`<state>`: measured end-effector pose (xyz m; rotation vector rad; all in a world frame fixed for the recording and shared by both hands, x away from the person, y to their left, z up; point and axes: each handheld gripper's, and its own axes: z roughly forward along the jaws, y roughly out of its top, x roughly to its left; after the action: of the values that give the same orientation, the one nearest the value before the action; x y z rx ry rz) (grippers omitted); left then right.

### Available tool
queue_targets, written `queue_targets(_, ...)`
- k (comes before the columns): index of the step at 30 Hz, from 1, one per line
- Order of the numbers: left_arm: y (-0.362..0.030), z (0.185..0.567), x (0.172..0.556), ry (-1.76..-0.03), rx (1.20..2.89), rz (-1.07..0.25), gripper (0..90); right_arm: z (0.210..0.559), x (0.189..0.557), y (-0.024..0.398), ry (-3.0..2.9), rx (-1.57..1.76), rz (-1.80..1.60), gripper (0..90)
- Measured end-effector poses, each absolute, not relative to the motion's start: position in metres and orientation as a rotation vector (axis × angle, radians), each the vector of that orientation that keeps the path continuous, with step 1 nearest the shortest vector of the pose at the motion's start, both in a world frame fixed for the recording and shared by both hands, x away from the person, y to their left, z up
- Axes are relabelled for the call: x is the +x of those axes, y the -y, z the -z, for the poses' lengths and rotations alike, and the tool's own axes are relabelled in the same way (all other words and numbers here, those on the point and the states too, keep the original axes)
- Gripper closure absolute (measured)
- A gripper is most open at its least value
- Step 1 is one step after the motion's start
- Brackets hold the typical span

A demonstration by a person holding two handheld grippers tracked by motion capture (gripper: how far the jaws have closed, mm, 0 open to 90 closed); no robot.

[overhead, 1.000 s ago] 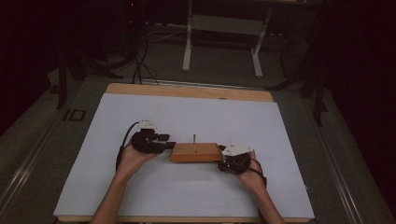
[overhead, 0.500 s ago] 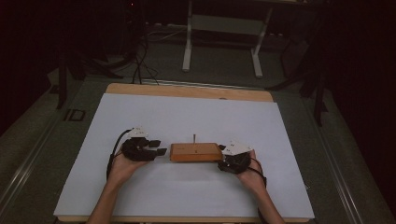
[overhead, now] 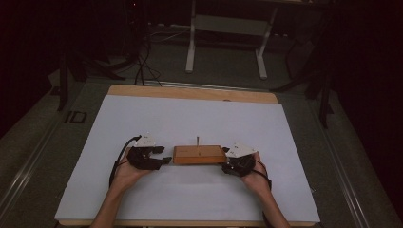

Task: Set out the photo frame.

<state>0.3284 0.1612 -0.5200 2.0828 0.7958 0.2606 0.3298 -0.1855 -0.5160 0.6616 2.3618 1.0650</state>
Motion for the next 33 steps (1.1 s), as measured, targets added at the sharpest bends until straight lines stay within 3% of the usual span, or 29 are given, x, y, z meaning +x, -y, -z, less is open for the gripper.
queue_targets(6,-0.154,0.522,0.326,-0.767,2.108,-0.269,39.2,0.516,0.331,0.186,-2.364,0.667,-1.060,50.8)
queue_targets(16,-0.136,0.520,0.320,-0.686,2.117,-0.398,33.4,0.514,0.333,0.186,-2.365,0.684,-1.071,51.2)
queue_targets(33,-0.122,0.516,0.323,-0.642,2.080,-0.481,38.6,0.511,0.333,0.186,-2.353,0.662,-1.108,51.3)
